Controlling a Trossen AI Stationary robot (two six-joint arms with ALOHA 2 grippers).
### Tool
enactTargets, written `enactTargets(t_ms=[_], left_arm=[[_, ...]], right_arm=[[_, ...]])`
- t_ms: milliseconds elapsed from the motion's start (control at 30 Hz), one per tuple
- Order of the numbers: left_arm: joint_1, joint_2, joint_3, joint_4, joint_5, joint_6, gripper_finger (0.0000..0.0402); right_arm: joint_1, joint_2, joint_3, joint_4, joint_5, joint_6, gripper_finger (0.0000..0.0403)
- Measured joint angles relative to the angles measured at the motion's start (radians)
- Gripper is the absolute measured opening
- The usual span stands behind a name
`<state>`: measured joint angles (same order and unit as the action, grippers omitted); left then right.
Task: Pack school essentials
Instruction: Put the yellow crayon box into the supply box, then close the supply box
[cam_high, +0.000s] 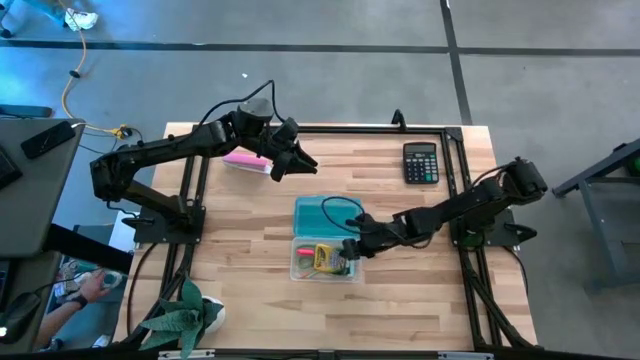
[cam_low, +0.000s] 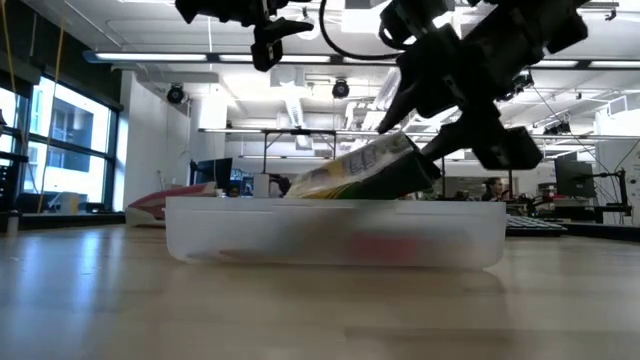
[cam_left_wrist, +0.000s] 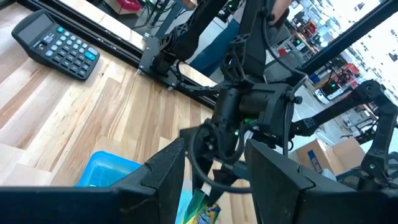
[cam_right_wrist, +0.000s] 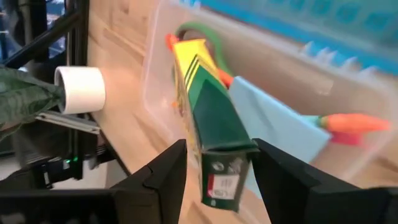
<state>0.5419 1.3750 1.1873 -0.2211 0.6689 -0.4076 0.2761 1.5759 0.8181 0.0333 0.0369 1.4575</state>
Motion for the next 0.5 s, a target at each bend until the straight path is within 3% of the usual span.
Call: enactTargets(t_ms=[300, 500], left_arm=[[-0.01, 0.0, 0.0, 0.0, -0.001, 0.0, 0.0156], [-0.086, 0.0, 0.0, -0.053, -0.059, 0.009, 0.0156]], right_arm=[[-0.039, -0.157, 0.0, -0.241, 0.038, -0.101, 0.017], [-0.132, -0.284, 0.0, -0.361, 0.04, -0.262, 0.017]])
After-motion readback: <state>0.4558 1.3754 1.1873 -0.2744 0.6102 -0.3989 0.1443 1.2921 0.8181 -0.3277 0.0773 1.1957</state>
